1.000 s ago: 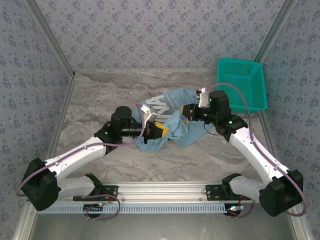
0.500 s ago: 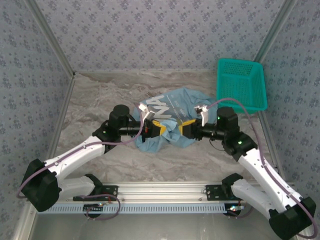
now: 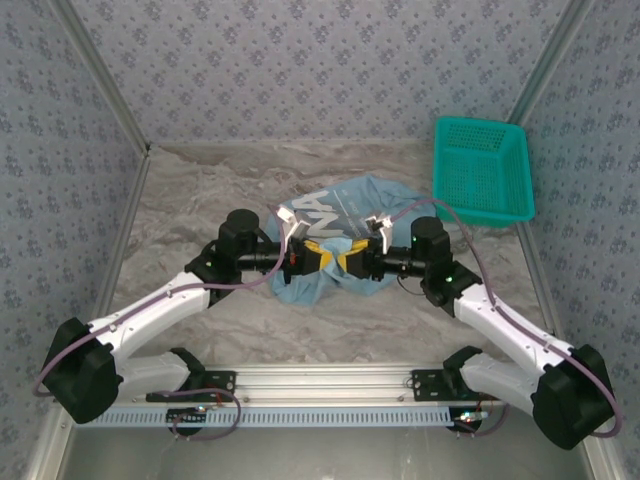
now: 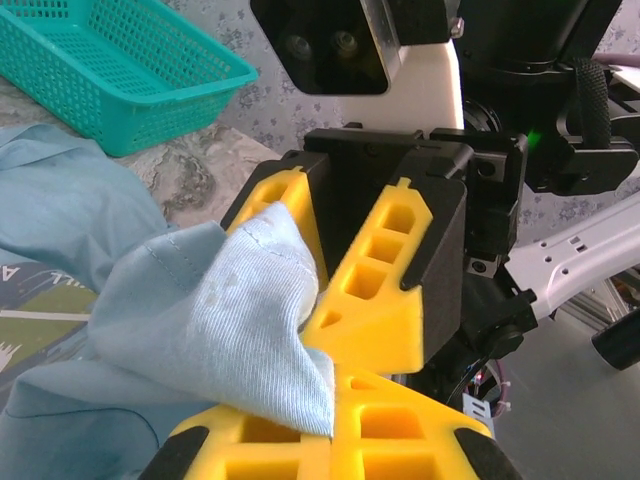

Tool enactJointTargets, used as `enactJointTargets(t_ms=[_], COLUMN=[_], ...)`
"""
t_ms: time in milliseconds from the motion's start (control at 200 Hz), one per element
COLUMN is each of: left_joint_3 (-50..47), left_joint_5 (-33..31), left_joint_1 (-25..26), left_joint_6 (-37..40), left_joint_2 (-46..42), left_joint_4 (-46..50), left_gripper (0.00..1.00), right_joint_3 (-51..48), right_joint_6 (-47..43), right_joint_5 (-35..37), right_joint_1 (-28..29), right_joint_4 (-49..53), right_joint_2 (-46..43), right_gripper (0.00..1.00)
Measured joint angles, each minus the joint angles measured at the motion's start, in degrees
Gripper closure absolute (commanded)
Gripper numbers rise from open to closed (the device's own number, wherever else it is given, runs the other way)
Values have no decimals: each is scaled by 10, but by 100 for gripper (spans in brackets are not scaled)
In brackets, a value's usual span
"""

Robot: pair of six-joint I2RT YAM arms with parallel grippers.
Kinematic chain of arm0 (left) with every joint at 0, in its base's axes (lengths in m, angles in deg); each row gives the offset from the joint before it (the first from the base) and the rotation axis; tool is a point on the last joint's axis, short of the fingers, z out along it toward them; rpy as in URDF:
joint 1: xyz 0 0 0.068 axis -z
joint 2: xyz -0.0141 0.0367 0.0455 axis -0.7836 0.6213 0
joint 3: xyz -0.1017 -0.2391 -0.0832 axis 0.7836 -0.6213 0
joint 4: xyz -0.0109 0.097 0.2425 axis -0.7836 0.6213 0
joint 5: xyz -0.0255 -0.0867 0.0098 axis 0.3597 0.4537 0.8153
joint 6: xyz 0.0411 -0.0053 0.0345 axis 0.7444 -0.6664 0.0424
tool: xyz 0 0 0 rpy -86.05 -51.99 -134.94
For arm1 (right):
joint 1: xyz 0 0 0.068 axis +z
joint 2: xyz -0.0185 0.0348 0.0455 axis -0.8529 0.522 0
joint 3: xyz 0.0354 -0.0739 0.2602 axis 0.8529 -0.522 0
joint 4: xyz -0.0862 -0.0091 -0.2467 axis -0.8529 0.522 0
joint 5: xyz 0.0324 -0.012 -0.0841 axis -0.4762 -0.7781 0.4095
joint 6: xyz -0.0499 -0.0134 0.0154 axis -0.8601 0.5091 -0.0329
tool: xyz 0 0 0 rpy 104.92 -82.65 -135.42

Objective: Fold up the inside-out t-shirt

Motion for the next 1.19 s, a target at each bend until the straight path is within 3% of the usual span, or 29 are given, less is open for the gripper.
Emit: enactJointTargets(t_ms=[135,220,520,675,789,914,1194], left_joint_3=[0,0,17,47,48,48,53], left_joint_5=[-8,-21,-215,-268,-289,-315,-367], left_joint_1=[0,0,-10,-11,1,49,155], left_joint_6=[0,0,14,20,20,36,76], left_joint_2=[0,0,6,19,6,-27,-38], left_joint_4=[5,13,105,141,156,167,161], left_gripper=[100,100,69,57,53,50,54], right_joint_3=[0,0,52,71,79,92,102], right_joint_6=[6,16,45,94,133,161,229], right_joint_5=[-5,-16,-65,-63,-38,-15,15], right_joint_1=[2,1,-47,-42,-36,-29,-26], right_joint_4=[-25,-31,37,23,20,22,8], right_joint_2=[4,2,-63,-53,-27,-3,18], right_gripper=[100,100,100,100,100,100,100])
